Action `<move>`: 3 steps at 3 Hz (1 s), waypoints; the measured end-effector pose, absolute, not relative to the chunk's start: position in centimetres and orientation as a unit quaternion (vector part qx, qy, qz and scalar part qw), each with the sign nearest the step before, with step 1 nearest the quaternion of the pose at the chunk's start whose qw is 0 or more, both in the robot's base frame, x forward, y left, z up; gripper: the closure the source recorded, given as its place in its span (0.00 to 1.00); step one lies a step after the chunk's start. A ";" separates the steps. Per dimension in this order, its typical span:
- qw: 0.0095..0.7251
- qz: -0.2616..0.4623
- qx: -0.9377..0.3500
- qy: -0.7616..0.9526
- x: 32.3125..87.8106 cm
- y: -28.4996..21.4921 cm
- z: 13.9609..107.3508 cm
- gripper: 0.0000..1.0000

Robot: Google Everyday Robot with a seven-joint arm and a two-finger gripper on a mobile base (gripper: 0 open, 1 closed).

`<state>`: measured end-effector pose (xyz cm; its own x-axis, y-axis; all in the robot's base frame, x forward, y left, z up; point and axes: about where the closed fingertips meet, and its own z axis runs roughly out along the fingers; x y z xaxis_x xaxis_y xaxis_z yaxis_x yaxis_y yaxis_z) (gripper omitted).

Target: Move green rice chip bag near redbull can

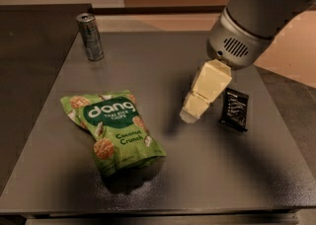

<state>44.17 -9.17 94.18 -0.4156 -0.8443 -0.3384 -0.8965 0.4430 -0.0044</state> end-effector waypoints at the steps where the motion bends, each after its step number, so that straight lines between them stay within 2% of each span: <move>1: 0.138 0.114 -0.505 0.844 43.8 -5.9 92.7 0.00; 3: 0.105 0.110 -0.511 0.846 43.6 -0.3 89.2 0.00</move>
Offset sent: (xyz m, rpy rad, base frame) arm 0.0006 0.0948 -0.0627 0.0012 0.1181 -0.0294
